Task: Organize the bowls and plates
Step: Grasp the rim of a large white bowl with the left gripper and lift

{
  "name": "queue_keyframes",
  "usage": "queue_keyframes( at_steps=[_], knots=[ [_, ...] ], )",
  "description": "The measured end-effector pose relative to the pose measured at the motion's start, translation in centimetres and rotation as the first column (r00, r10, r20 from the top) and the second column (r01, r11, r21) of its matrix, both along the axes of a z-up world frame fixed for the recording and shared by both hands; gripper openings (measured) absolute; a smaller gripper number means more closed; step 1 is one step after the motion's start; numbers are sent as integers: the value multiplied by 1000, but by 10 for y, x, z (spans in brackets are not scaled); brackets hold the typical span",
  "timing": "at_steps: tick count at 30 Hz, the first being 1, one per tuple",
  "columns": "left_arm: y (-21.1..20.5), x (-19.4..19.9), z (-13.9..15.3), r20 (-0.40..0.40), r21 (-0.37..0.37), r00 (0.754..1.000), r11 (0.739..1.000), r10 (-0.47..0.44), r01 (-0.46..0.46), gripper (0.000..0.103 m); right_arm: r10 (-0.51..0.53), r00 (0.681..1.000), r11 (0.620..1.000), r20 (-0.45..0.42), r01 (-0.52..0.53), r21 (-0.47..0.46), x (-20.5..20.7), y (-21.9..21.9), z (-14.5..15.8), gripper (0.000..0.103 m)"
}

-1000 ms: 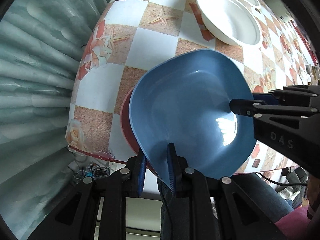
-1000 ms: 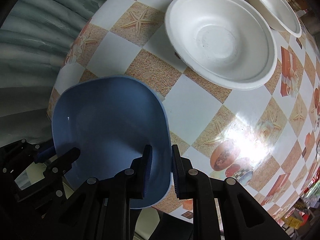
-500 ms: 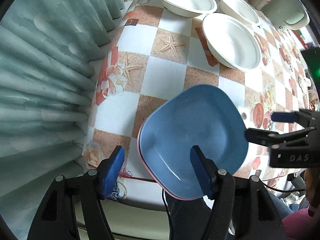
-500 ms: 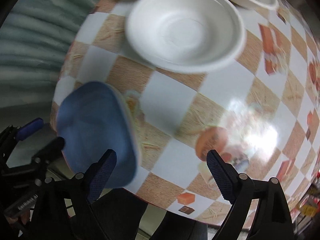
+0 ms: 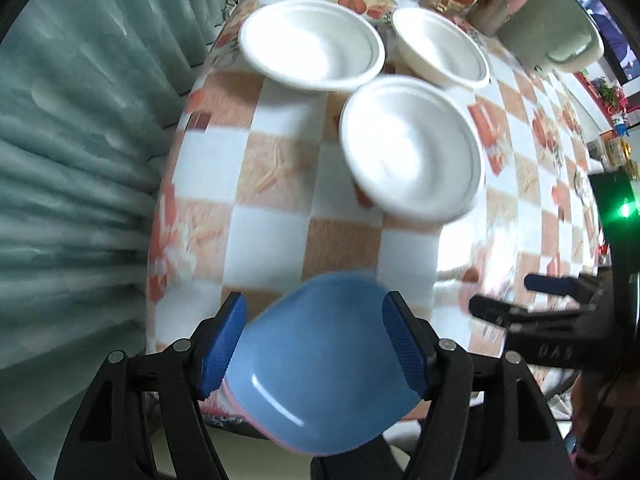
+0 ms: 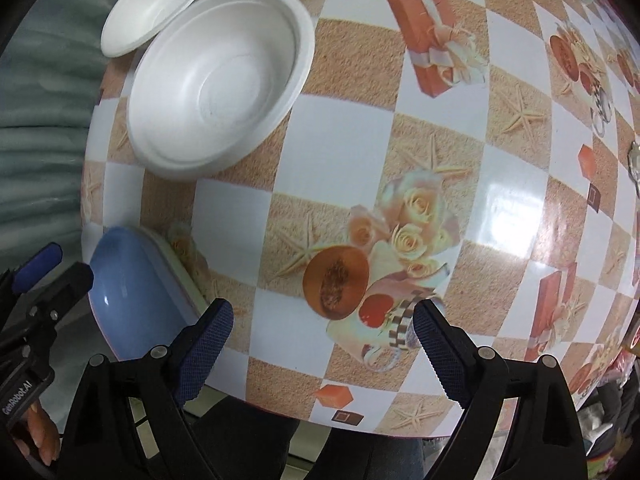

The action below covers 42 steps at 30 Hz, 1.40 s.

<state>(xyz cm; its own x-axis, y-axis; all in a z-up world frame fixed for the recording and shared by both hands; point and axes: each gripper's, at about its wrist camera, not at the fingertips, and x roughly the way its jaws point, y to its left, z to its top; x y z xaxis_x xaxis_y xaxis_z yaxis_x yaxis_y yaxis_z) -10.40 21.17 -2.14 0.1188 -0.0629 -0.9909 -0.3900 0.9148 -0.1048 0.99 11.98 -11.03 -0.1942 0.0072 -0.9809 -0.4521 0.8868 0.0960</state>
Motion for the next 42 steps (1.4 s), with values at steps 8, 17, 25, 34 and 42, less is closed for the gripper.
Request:
queue_keyframes(
  at_steps=[8,17,25,34,42],
  knots=[
    [15,29,-4,-12,-10,999,999,51,-51,74,-25,999,1000,25,25,3,40,7,11,93],
    [31,67,-21,-25,-13,994,994,105,-105,74,-37,993,999,112,35,21,113,32,25,92],
    [38,93,-51,-62,3,991,993,116,-116,73,-1,990,1000,143,-2,19,161,64,15,92],
    [37,104,-74,-92,-83,990,990,104,-111,23,19,997,999,68,-22,40,161,72,-6,46],
    [7,113,-68,-90,-48,996,998,30,-35,21,2,1000,998,22,-4,58,167,55,-6,21]
  ],
)
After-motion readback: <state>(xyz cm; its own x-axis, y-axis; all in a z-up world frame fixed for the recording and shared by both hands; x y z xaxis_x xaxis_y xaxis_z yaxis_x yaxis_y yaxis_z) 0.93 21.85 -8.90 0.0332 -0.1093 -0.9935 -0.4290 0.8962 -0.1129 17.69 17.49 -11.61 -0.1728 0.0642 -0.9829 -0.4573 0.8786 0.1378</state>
